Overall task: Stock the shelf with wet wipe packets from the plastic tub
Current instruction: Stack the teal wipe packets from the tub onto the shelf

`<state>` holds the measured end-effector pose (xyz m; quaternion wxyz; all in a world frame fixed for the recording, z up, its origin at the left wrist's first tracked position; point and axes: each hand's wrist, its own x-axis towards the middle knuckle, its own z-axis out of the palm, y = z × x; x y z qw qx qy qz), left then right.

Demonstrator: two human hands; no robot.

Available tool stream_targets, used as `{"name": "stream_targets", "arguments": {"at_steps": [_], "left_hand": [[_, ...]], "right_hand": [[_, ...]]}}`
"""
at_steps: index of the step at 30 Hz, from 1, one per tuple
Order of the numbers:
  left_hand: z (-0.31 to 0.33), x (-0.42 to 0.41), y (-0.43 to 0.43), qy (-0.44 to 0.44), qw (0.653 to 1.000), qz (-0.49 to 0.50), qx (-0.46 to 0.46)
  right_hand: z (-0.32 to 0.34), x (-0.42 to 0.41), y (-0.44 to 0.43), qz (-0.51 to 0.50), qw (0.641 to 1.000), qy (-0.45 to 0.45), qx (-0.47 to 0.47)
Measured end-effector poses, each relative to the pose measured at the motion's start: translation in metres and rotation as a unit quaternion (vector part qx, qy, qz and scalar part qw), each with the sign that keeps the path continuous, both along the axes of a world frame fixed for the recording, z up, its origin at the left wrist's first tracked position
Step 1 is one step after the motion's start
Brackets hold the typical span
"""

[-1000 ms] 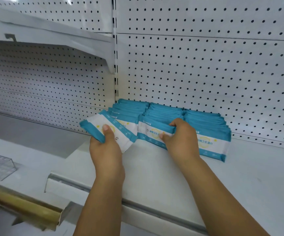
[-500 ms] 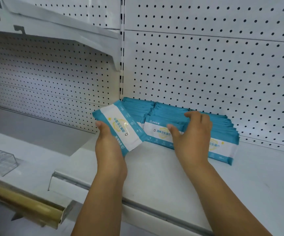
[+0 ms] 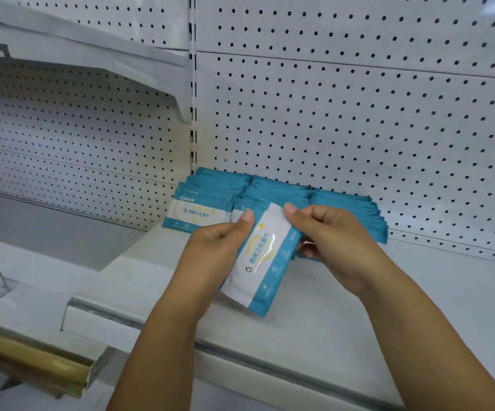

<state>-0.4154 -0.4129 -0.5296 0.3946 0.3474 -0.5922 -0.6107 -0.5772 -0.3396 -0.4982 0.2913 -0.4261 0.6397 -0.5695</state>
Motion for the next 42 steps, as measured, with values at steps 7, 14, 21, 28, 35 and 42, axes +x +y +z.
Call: {"name": "stream_targets", "arguments": {"at_steps": [7,14,21,28,35,42], "left_hand": [[-0.006,-0.008,0.003,-0.004,0.996,-0.085,0.018],[-0.007,-0.023,0.008,0.067,0.998,0.019,0.006],[-0.007,-0.019,0.0,0.061,0.993,0.094,-0.031],[-0.009,-0.001,-0.007,0.047,0.994,0.078,-0.052],[-0.026,0.033,-0.037,-0.154,0.926,0.309,-0.157],[-0.035,0.066,-0.049,-0.364,0.84,0.366,-0.169]], "right_hand": [[-0.004,-0.016,0.015,-0.153,0.981,-0.049,-0.108],[-0.015,-0.027,0.026,-0.151,0.982,-0.044,-0.108],[-0.014,-0.03,0.027,-0.039,0.999,0.015,-0.034],[-0.025,-0.017,0.016,0.011,0.996,0.078,-0.029],[-0.042,0.001,-0.01,-0.104,0.976,0.182,-0.058],[-0.022,0.027,-0.063,-0.088,0.957,0.269,-0.059]]}}
